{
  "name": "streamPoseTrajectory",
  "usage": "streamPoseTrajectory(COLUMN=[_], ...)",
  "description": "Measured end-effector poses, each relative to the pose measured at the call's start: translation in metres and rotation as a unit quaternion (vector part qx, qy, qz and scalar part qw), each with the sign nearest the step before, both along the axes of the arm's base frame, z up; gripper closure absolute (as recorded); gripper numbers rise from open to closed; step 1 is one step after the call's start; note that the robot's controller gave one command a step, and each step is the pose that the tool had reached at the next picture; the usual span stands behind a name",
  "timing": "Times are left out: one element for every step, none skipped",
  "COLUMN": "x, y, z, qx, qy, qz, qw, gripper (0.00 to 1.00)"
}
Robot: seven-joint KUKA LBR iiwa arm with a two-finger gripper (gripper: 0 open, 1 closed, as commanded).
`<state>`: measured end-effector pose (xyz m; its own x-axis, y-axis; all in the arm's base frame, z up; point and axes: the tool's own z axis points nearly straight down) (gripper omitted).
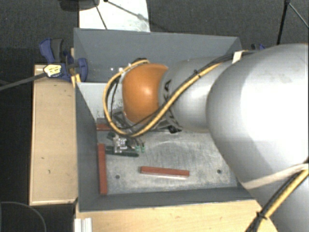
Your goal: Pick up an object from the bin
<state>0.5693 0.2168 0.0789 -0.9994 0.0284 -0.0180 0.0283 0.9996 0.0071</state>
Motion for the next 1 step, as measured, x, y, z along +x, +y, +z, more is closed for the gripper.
streamPoseTrajectory(x=[0.0137], y=[0.0043], z=[0.1576], qx=[-0.002], qy=[0.0058], qz=[0.004], qw=[1.0], gripper=[1.0])
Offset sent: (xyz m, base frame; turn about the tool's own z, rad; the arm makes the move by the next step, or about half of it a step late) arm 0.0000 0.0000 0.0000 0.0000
